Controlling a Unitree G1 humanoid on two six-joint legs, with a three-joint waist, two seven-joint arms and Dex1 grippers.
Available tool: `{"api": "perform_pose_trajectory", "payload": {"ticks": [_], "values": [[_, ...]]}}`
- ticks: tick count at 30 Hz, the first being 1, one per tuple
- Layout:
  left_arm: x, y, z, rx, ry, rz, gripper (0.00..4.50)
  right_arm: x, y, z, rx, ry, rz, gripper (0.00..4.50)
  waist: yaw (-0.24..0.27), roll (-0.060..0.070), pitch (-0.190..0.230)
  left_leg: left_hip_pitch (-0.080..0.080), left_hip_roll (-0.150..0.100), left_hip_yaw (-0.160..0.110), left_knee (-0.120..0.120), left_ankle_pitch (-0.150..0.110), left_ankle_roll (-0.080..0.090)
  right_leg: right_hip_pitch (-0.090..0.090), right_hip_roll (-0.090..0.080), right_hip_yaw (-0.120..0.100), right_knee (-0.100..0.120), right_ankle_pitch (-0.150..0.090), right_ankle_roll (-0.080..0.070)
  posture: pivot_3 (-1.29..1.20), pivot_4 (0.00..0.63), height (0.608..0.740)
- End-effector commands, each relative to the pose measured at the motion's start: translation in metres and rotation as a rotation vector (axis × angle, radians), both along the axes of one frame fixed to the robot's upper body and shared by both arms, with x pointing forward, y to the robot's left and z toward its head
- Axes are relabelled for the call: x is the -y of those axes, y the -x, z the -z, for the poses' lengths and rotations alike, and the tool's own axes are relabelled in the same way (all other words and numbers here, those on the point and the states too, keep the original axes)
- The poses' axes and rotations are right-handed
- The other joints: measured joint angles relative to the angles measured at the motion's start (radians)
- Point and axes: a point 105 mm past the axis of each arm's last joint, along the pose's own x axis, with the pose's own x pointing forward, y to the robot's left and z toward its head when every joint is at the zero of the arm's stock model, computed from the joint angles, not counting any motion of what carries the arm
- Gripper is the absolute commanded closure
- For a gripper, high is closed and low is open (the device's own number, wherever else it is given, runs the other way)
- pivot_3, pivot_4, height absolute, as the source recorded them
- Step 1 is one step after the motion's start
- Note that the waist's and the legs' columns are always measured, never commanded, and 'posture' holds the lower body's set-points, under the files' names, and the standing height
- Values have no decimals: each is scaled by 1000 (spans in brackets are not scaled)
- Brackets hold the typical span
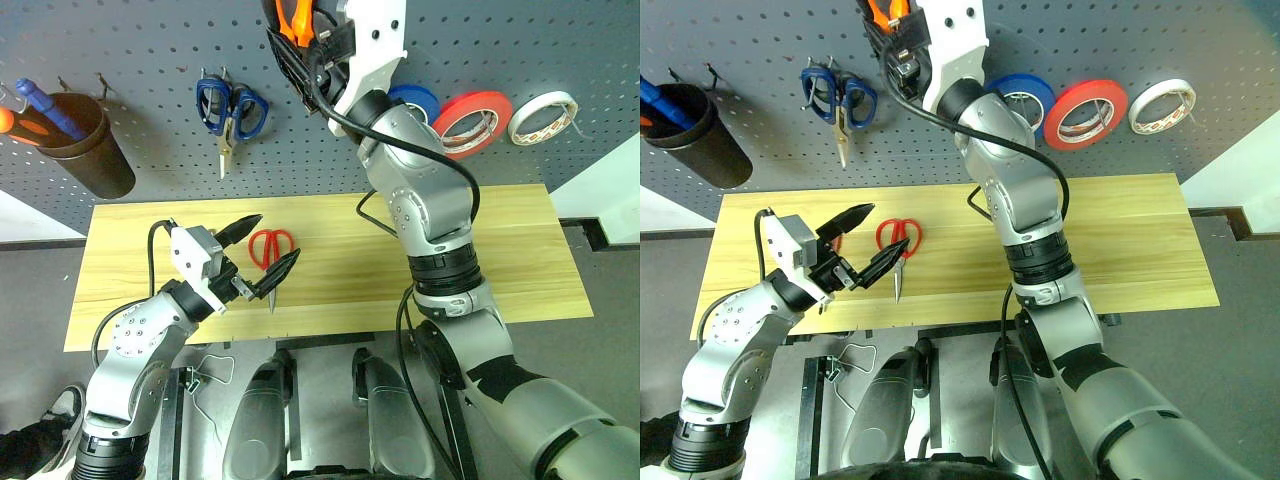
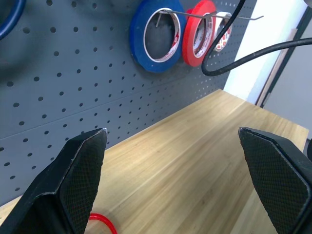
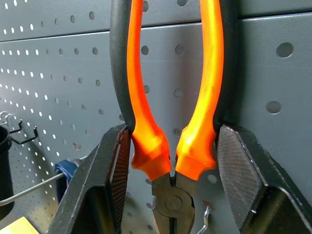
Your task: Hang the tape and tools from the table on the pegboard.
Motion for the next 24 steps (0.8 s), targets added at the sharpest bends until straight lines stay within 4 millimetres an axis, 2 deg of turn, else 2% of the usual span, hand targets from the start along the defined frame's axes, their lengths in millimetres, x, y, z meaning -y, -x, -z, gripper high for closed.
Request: {"api": "perform_pose_trajectory", "payload": {"ticks": [1, 3, 6, 15, 24], "values": [[2, 8, -20, 89, 42, 23, 0, 8, 14, -26, 87, -52, 11, 2225, 0, 0, 0, 0, 0, 0, 0, 0, 0, 0, 0, 0, 0, 0, 0, 35, 333, 716], [2, 13, -31, 138, 96, 40, 0, 7, 17, -27, 90, -53, 3, 2225, -1, 0, 0, 0, 0, 0, 0, 1, 0, 0, 0, 0, 2, 0, 0, 32, 333, 716], [-7, 13, -37, 211, 149, -37, 0, 6, 19, -26, 87, -45, -1, 2225, -2, 0, 0, 0, 0, 0, 0, 1, -1, -1, 0, 0, 2, 0, 0, 30, 338, 716], [-23, 3, -40, 370, 170, -224, 0, 8, 18, -24, 80, -41, 9, 2225, -4, 0, 0, 0, 0, 0, 0, 1, 0, -1, 0, 0, 3, 0, 0, 27, 342, 716], [-22, 1, -41, 403, 188, -238, 0, 11, 14, -14, 52, -41, 29, 2225, -4, 0, 0, 0, 0, 0, 0, 1, 0, -2, 0, 0, 3, 0, 0, 26, 358, 716]]}}
